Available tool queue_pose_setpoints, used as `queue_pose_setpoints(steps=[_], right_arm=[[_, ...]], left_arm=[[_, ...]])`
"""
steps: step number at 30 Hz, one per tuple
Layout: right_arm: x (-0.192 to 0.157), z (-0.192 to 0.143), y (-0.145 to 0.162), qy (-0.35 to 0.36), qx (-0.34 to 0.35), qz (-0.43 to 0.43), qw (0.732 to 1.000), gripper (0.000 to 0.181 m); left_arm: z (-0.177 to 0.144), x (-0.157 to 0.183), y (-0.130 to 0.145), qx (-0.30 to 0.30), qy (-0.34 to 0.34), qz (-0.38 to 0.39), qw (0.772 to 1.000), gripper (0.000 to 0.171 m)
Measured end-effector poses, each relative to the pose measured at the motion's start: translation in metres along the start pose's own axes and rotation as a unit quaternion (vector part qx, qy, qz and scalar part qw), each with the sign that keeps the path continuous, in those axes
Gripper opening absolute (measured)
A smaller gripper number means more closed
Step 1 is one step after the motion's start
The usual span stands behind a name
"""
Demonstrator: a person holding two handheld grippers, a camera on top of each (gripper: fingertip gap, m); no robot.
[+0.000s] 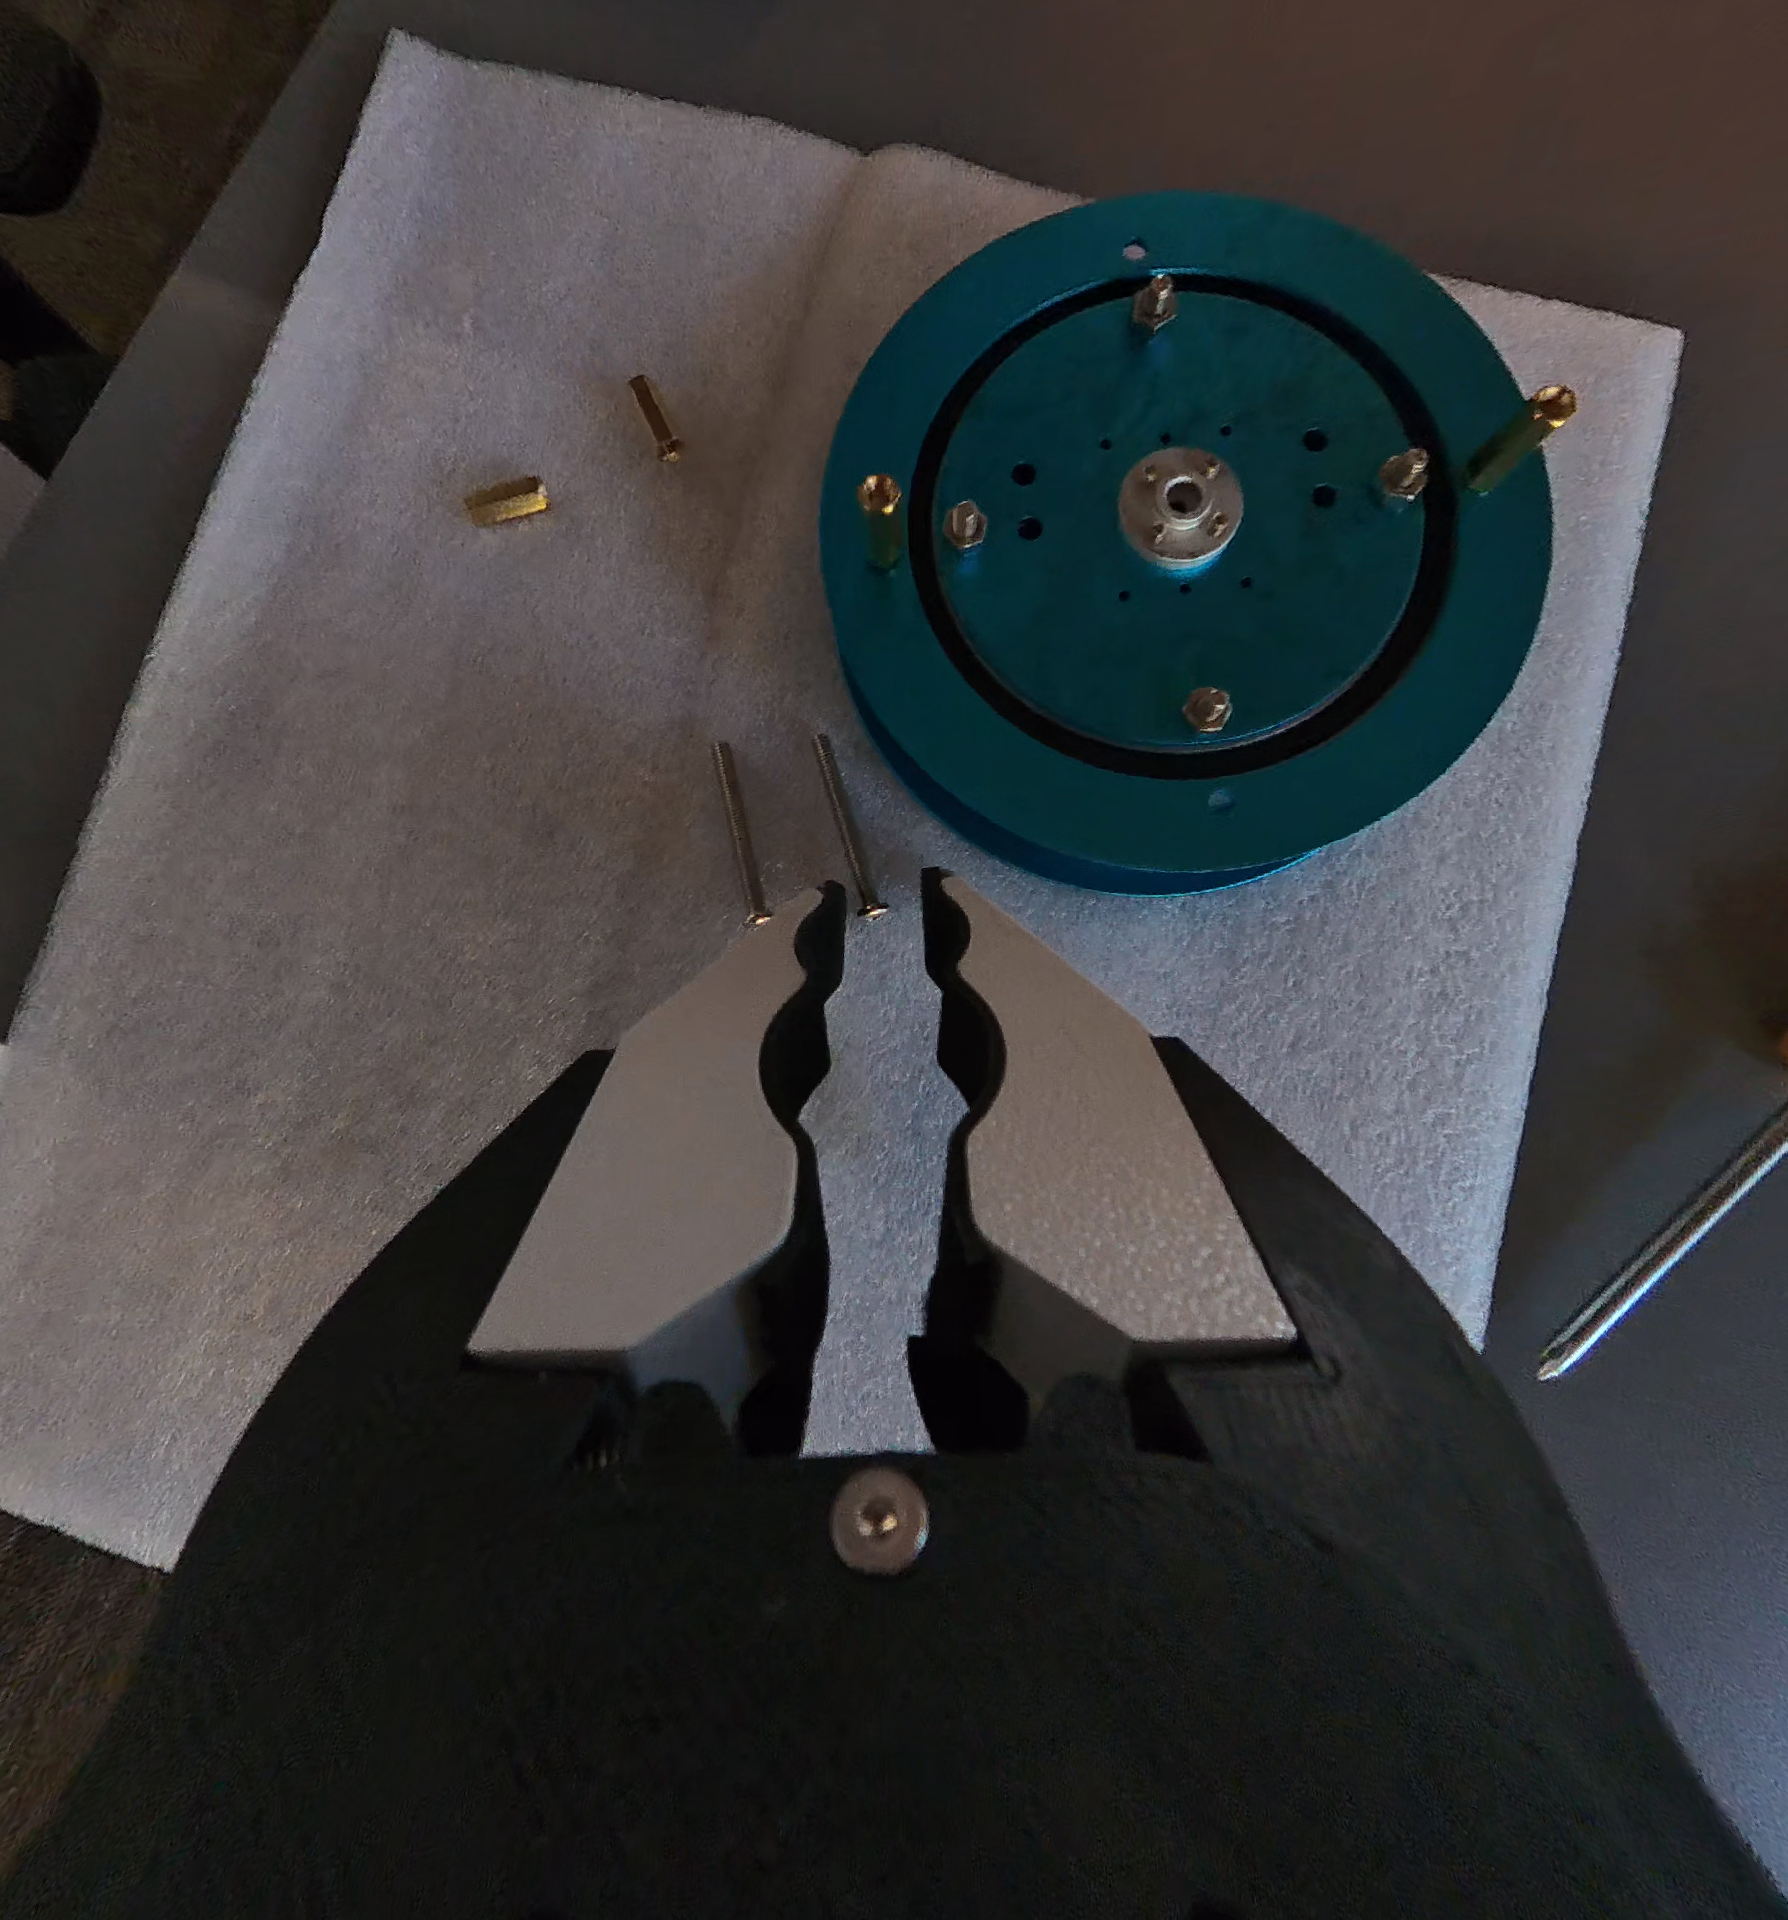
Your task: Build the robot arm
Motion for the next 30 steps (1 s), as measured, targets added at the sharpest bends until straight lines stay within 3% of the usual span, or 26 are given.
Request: queue_pose_setpoints(steps=[1,5,8,11,13,17,21,23,30], right_arm=[[0.0,0.0,-0.001,-0.009,-0.004,-0.001,1.0,0.005],[-0.005,-0.005,-0.003,0.013,-0.019,-0.009,1.0,0.005],[-0.014,-0.018,0.005,0.07,0.01,0.008,0.997,0.004],[-0.022,-0.028,0.022,0.109,0.062,0.065,0.99,0.004],[-0.028,-0.033,0.033,0.112,0.066,0.099,0.987,0.004],[-0.031,-0.036,0.037,0.103,-0.007,0.094,0.99,0.004],[-0.026,-0.033,0.024,0.057,-0.086,0.094,0.99,0.007],[-0.024,-0.03,0.013,0.031,-0.112,0.082,0.99,0.02],[-0.02,-0.016,-0.009,-0.004,-0.226,0.002,0.974,0.014]], left_arm=[[0.004,0.003,0.001,-0.007,0.013,0.008,1.0,0.082],[0.016,0.015,0.003,-0.028,0.055,0.047,0.997,0.08],[0.02,0.02,0.005,-0.035,0.061,0.074,0.995,0.076],[0.025,0.021,0.007,-0.057,0.033,0.101,0.993,0.074],[0.029,0.018,0.006,-0.085,-0.019,0.135,0.987,0.073],[0.034,0.012,-0.001,-0.108,-0.093,0.174,0.974,0.079],[0.035,0.005,-0.002,-0.113,-0.11,0.158,0.975,0.081],[0.032,0.004,-0.001,-0.115,-0.113,0.154,0.975,0.08],[0.022,0.001,-0.001,-0.123,-0.147,0.162,0.968,0.082]])
Point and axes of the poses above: each gripper's, where its closed fingertips meet, z out along the fingers, y out of its underside, x = y × z across the jaws, the point moved 10 cm from there along -z, back along the fingers, and after that the axes turned 10 degrees about -z, right-handed, at the moved point
